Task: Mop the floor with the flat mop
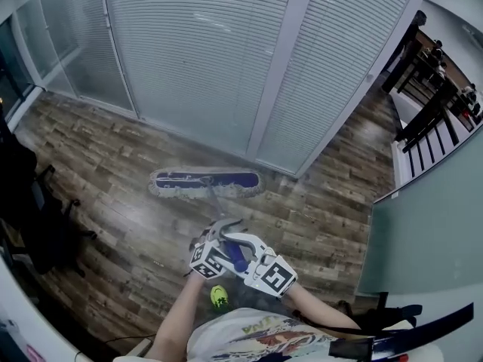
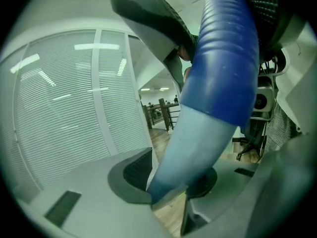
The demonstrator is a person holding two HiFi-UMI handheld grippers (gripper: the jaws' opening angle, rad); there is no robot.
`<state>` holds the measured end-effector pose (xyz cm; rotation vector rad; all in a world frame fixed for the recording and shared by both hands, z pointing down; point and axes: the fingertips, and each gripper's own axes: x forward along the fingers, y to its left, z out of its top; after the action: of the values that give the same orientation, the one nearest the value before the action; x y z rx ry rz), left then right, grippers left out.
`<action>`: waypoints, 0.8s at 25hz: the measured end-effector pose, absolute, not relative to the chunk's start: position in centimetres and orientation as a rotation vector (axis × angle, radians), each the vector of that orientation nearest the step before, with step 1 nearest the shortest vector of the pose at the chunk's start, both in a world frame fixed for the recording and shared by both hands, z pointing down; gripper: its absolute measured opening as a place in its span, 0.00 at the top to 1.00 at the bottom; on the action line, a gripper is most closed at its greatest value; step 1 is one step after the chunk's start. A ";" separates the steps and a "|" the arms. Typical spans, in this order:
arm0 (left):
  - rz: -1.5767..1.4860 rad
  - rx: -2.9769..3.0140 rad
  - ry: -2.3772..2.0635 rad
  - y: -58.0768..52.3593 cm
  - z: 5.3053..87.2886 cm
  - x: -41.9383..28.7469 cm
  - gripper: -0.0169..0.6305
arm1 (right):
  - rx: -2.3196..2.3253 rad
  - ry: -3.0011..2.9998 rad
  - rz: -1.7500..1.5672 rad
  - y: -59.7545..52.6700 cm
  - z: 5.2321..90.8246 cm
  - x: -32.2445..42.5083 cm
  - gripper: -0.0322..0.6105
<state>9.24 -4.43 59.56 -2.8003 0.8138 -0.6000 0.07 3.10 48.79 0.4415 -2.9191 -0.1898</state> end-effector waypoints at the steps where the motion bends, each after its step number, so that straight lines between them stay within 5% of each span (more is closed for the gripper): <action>1: -0.596 -2.805 0.819 -2.9 59.5 9.1 0.82 | 0.438 -2.908 -0.187 4.7 48.8 0.0 0.67; 20: -0.660 -2.788 0.958 25.7 59.3 20.2 0.82 | 0.310 -3.003 -0.098 33.9 47.5 12.3 0.65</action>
<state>20.18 25.75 59.29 -2.7877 0.9575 -0.6602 12.28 33.91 47.50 0.3095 -3.0034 -0.0978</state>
